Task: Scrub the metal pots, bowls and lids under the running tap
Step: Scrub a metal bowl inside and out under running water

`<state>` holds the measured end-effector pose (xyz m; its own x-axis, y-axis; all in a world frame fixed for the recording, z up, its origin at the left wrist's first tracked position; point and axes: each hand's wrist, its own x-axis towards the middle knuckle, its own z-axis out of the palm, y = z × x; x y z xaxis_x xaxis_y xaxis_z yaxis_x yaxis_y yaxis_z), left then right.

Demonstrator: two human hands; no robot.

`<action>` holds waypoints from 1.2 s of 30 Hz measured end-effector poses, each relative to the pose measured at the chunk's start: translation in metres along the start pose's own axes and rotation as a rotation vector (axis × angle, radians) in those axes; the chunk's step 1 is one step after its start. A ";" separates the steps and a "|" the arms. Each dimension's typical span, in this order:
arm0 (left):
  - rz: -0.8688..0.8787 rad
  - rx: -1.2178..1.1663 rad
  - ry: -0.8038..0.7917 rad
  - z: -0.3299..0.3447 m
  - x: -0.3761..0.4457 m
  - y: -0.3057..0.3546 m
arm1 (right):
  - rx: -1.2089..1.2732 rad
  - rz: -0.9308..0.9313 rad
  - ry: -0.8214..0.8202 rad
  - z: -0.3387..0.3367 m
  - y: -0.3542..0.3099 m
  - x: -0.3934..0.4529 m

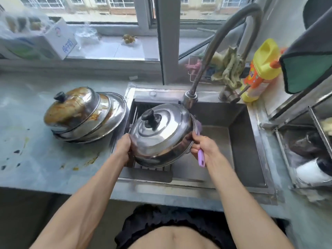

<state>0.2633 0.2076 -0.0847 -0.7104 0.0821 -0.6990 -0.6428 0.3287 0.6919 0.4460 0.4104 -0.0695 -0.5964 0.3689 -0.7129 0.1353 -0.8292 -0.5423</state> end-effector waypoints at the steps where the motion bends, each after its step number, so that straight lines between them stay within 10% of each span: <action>1: 0.070 0.143 -0.019 -0.007 0.023 -0.003 | -0.048 -0.016 0.003 0.010 -0.002 0.001; 10: 0.654 0.689 -0.203 -0.039 0.000 0.056 | -0.365 -0.209 0.106 0.116 -0.018 -0.006; 36: 0.580 0.712 0.011 -0.071 0.031 0.073 | -0.973 -0.451 0.174 0.205 -0.020 -0.023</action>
<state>0.1743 0.1671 -0.0430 -0.8715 0.4078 -0.2725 0.1414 0.7409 0.6566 0.2951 0.3326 0.0493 -0.6382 0.6745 -0.3712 0.5466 0.0573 -0.8354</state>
